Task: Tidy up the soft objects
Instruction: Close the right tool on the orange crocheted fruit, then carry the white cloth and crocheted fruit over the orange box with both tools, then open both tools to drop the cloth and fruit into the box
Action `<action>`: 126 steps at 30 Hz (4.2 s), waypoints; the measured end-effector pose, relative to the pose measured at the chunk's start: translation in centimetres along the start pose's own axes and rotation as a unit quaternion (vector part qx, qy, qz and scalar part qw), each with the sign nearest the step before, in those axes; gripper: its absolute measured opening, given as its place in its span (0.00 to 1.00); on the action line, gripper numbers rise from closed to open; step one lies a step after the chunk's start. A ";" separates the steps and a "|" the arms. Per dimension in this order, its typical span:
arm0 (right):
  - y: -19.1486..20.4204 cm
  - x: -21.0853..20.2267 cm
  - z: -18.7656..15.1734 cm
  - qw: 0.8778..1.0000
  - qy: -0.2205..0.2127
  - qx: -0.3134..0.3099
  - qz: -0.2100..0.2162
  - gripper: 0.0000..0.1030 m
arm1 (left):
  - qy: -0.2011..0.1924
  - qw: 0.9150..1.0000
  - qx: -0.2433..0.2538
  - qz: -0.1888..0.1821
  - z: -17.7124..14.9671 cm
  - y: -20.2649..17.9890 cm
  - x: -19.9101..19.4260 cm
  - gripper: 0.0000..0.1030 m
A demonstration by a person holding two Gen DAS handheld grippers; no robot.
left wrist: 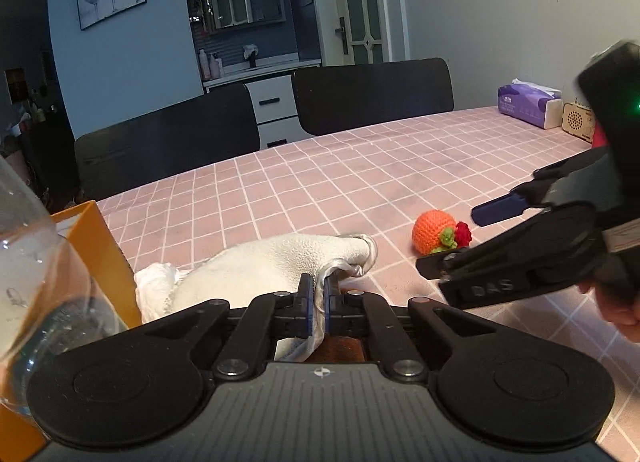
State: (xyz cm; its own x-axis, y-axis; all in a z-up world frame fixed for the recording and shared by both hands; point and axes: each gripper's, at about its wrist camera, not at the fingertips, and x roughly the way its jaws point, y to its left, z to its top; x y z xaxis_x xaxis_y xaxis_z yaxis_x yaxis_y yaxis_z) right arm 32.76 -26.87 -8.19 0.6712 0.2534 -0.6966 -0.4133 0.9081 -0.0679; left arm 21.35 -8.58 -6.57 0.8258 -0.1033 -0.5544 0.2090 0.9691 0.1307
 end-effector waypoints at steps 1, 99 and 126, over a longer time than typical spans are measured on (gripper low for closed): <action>-0.1 0.4 0.1 1.000 0.004 0.005 -0.001 0.64 | -0.001 1.000 -0.001 0.001 0.0 0.0 -0.1 0.05; 26.2 -20.0 7.1 0.954 -0.025 -0.253 0.162 0.46 | -0.073 0.995 -0.001 0.061 -1.7 17.2 -23.5 0.04; 34.1 -6.4 8.9 0.920 0.126 -0.362 0.075 0.51 | 0.080 0.996 0.031 -0.034 -5.4 20.4 -15.1 0.27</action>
State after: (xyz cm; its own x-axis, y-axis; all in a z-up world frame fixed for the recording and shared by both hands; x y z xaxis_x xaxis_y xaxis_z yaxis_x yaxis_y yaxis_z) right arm 19.86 5.44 0.36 0.4474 0.1887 -0.8742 -0.8525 0.3855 -0.3531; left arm 10.34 13.97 0.04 0.7161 -0.1269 -0.6864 0.2980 0.9448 0.1362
